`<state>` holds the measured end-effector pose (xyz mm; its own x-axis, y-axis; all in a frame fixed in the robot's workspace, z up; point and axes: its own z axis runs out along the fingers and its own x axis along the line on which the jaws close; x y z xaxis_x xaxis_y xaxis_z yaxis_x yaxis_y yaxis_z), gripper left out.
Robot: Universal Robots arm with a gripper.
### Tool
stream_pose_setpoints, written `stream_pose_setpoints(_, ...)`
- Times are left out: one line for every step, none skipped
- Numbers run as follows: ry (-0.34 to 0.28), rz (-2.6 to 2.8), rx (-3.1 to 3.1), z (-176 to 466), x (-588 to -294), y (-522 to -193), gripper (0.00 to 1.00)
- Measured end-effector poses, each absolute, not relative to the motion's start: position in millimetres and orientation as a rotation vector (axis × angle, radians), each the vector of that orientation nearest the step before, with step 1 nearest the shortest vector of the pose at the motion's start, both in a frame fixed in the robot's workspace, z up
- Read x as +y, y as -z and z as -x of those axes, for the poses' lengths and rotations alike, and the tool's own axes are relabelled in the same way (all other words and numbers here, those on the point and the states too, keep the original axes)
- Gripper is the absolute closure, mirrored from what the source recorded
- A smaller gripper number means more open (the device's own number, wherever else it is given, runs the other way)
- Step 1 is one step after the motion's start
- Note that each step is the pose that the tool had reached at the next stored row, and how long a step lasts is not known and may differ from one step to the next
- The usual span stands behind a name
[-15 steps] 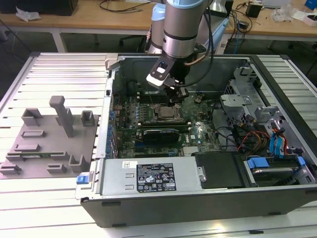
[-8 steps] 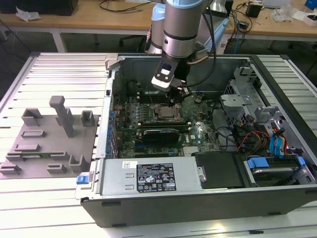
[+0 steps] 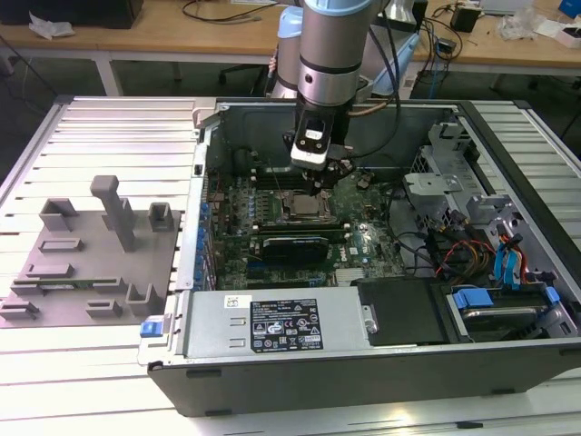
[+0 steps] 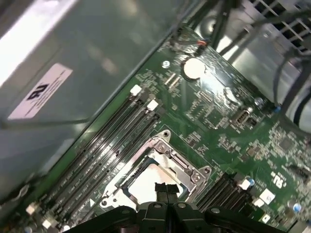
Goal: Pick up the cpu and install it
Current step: 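Close the cpu cover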
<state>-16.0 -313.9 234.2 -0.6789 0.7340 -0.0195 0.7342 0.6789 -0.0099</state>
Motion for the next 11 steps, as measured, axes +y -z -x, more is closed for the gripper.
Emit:
stream_pose_setpoints(0.026,-1.224,2.878,16.0,-313.9,-234.2,0.89)
stream_pose_setpoints(0.026,-1.199,2.888,16.0,-313.9,-234.2,0.89)
stream_pose_setpoints(0.026,-1.174,2.899,16.0,-313.9,-234.2,0.89)
stream_pose_setpoints(0.025,-1.135,2.914,16.0,-313.9,-234.2,0.89)
stream_pose_setpoints(0.025,-1.109,2.923,16.0,-313.9,-234.2,0.89)
stream_pose_setpoints(0.025,-1.067,2.939,16.0,-313.9,-234.2,0.89)
stream_pose_setpoints(0.025,-1.041,2.948,16.0,-313.9,-234.2,0.89)
stream_pose_setpoints(0.024,-1.002,2.961,16.0,-313.9,-234.1,0.89)
stream_pose_setpoints(0.024,-0.972,2.971,16.0,-313.9,-234.2,0.89)
stream_pose_setpoints(0.024,-0.946,2.979,16.0,-313.9,-234.2,0.89)
stream_pose_setpoints(0.024,-0.918,2.988,16.0,-313.9,-234.1,0.89)
